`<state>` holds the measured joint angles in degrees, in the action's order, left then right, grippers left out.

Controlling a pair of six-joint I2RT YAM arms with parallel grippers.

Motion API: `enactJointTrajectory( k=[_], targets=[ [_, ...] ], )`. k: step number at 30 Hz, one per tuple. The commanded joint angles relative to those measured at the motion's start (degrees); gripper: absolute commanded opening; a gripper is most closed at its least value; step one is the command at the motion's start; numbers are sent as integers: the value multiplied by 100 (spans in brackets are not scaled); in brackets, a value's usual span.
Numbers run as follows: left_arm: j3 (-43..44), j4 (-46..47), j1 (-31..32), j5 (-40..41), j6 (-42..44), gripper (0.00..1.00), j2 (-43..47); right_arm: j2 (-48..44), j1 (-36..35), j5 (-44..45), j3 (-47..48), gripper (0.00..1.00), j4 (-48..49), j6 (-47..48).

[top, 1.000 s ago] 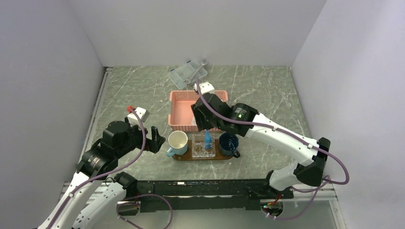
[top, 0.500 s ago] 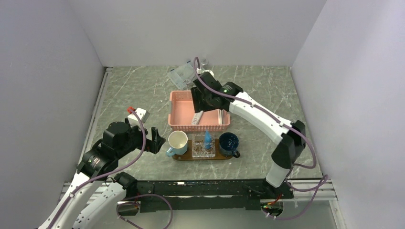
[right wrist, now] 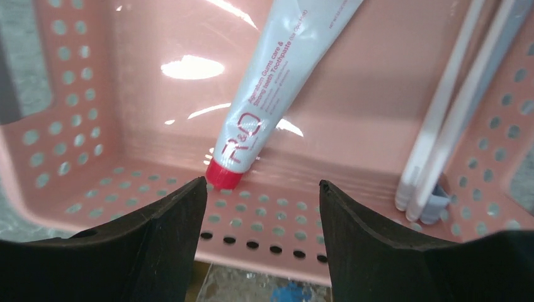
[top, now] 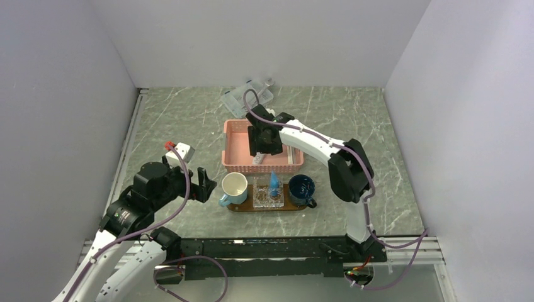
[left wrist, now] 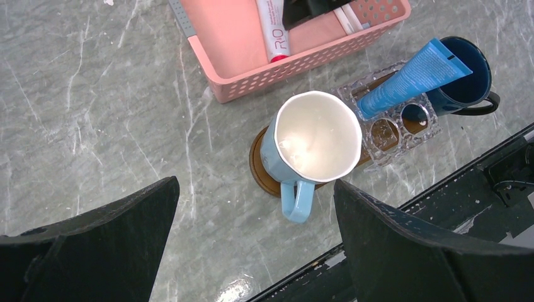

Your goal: Prepare toiletry sets of a toothbrush and toothpaste on the tray

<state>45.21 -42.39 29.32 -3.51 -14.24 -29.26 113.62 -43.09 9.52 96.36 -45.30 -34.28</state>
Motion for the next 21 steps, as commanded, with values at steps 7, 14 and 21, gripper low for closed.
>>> enactJointTrajectory(
  k=[7,14,21],
  targets=[
    [5,217,-29,41,40,100,-87,749,217,-265,340,70,403,-505],
    [3,215,-30,65,35,99,-96,1150,275,-540,496,70,574,-663],
    [5,214,-23,62,44,100,-133,1321,299,-525,707,59,587,-607]
  ],
)
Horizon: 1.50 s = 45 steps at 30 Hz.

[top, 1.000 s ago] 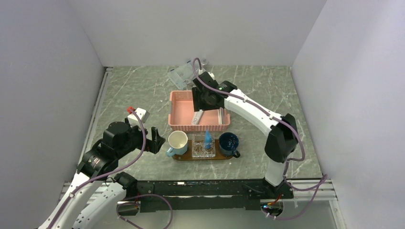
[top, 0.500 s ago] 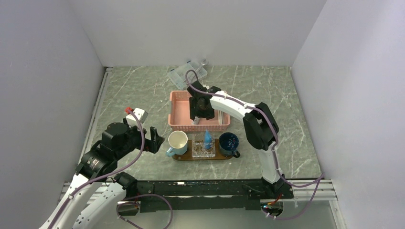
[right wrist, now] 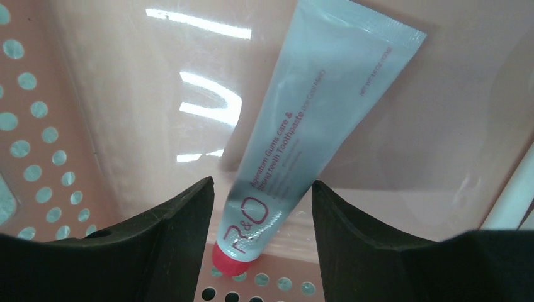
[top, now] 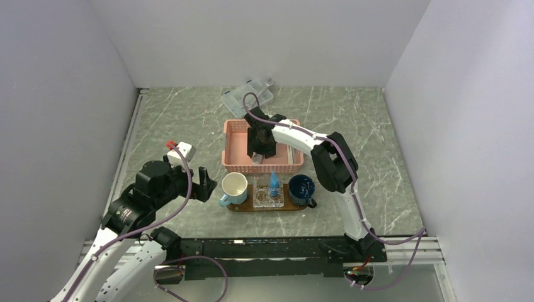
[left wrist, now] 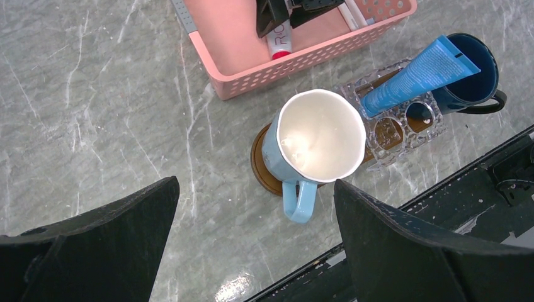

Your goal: Prepare toiletry sets of a toothbrush and toothpaste on the tray

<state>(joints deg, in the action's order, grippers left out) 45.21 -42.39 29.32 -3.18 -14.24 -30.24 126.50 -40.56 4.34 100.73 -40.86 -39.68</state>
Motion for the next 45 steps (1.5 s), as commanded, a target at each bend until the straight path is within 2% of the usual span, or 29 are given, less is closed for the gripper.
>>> enactJointTrajectory(
  k=[1,7,12,29,38,45],
  targets=[
    [5,212,-31,31,44,99,-36,38,52,-18,256,58,177,-66],
    [5,207,-28,30,35,99,-26,83,89,-90,260,35,215,-23],
    [13,212,-30,40,30,99,-43,41,116,-179,279,25,262,70],
    [28,258,-30,-51,39,99,-20,-1653,112,359,-169,20,1212,1088],
    [139,230,-24,50,3,99,-100,-2364,42,164,52,20,1096,1731],
    [452,173,-25,-177,-150,99,-194,-3078,-67,-519,-150,20,938,1932]
  ],
)
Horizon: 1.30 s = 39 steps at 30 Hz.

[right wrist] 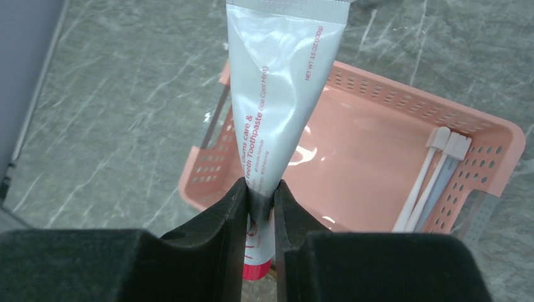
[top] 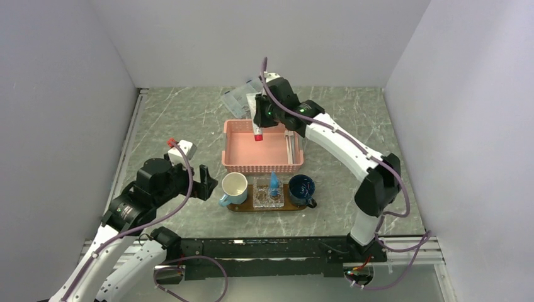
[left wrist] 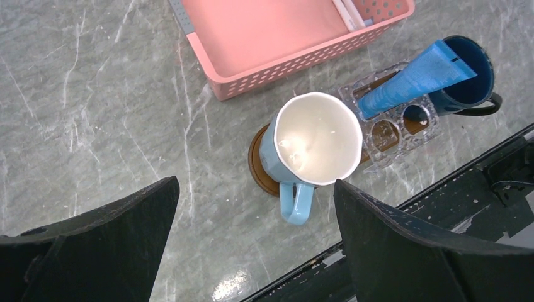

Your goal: Prepare toiletry sets of a toothbrush and toothpaste on the tray

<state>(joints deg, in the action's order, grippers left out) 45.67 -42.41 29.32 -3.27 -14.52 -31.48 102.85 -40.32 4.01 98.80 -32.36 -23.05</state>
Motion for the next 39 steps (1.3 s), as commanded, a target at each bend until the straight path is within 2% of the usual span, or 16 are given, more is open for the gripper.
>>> enactJointTrajectory(
  k=[1,5,9,18,31,39],
  targets=[
    [494,142,-24,-227,-133,100,-90,-839,-117,-622,-52,20,83,323],
    [911,-39,-26,-527,-194,100,-183,-1402,-267,-1011,-424,20,-1,579],
    [1298,-388,-27,-720,-306,99,-298,-2090,-501,-992,-955,20,10,738],
    [2152,-762,-30,-1896,-614,99,-794,-3248,-1164,-1284,-1724,20,-312,1274],
    [2773,-668,-31,-3400,-1953,99,-1098,-3669,-2250,-2023,-1737,23,-1220,1993],
    [2387,-382,-29,-4085,-2477,98,-1042,-3298,-3008,-1517,-1131,23,-1632,2171]
  ],
)
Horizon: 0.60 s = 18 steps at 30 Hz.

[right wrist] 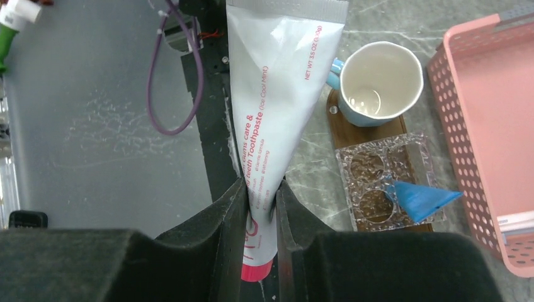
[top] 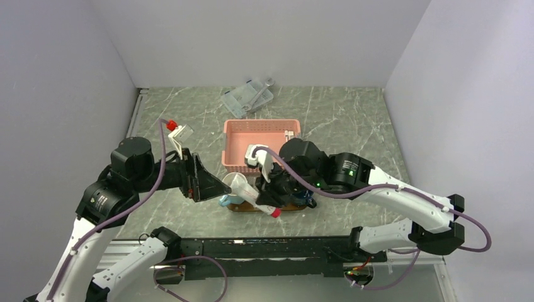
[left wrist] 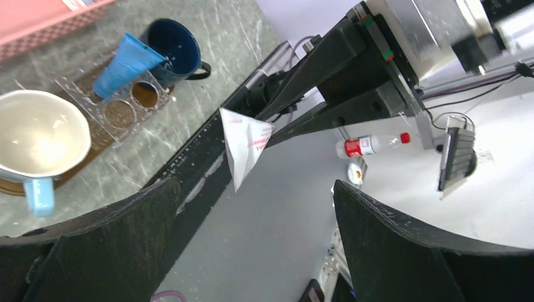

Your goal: Prepare toiletry sets of a toothbrush and toothpaste on the tray

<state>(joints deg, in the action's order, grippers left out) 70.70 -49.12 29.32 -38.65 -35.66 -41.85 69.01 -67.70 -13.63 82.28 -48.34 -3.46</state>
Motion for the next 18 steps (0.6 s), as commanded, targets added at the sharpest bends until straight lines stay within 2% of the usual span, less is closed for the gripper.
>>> enactJointTrajectory(
  k=[1,10,18],
  targets=[
    [-154,240,-31,-564,-351,97,-22,136,-353,299,614,23,-76,245],
    [-534,105,-29,-716,-338,84,80,801,-895,877,1464,24,-617,461],
    [-549,11,-31,-775,-261,70,127,1053,-1128,1241,1700,24,-772,475]
  ],
)
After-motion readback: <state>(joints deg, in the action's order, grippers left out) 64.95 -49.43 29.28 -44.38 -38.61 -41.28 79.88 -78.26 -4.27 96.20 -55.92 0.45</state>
